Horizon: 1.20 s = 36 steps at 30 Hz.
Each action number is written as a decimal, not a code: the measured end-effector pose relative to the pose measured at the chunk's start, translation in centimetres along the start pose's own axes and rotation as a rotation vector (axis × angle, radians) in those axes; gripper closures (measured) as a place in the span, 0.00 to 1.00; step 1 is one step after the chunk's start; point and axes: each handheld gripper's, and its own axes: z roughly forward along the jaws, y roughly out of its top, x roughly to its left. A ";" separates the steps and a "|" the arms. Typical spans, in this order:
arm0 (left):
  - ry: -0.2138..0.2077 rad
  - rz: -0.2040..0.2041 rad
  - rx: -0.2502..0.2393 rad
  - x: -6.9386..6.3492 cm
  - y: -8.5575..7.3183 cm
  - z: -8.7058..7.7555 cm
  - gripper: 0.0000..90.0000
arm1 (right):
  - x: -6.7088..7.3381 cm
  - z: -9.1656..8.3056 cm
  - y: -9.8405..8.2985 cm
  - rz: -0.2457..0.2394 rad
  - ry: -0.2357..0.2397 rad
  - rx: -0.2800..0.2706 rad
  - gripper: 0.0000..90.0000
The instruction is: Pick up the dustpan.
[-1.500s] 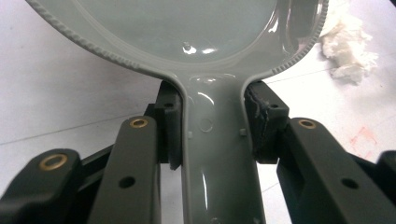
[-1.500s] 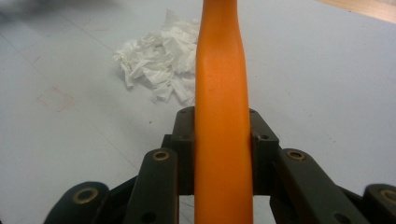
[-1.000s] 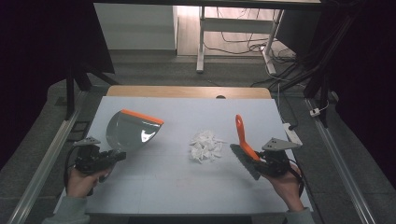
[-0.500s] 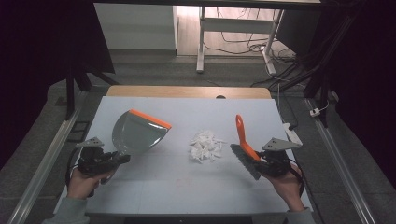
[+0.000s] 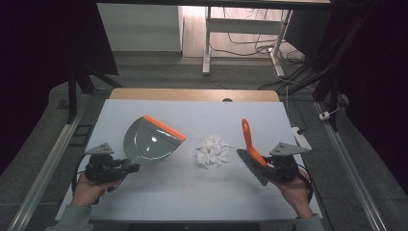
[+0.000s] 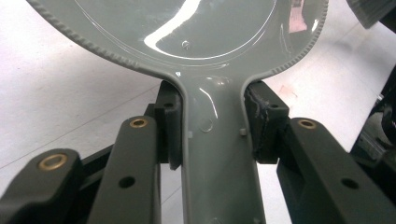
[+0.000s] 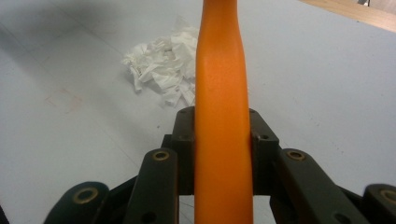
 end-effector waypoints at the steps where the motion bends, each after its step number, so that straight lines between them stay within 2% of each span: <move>1: -0.004 0.007 0.005 0.0 0.0 0.0 0.68 | 0.0 0.0 0.0 -0.002 0.000 0.001 0.79; 10: -0.036 0.055 0.053 -0.8 0.1 0.9 0.68 | 0.0 0.0 0.0 0.000 -0.001 0.001 0.79; 13: -0.048 0.047 0.084 -1.1 0.2 1.3 0.68 | 0.0 0.1 0.0 0.001 0.000 0.000 0.79; 18: -0.076 0.100 0.119 -1.6 0.1 2.0 0.68 | 0.1 0.2 0.0 0.002 0.002 0.005 0.79; 26: -0.126 0.162 0.157 -2.4 0.1 2.6 0.68 | 0.1 0.3 0.0 -0.003 0.004 0.007 0.79; 28: -0.124 0.187 0.165 -2.7 0.0 2.8 0.68 | 0.1 0.3 0.0 -0.004 0.004 0.008 0.79; 36: -0.130 0.213 0.207 -3.3 0.0 3.6 0.68 | 0.1 0.4 0.0 -0.003 0.003 0.010 0.79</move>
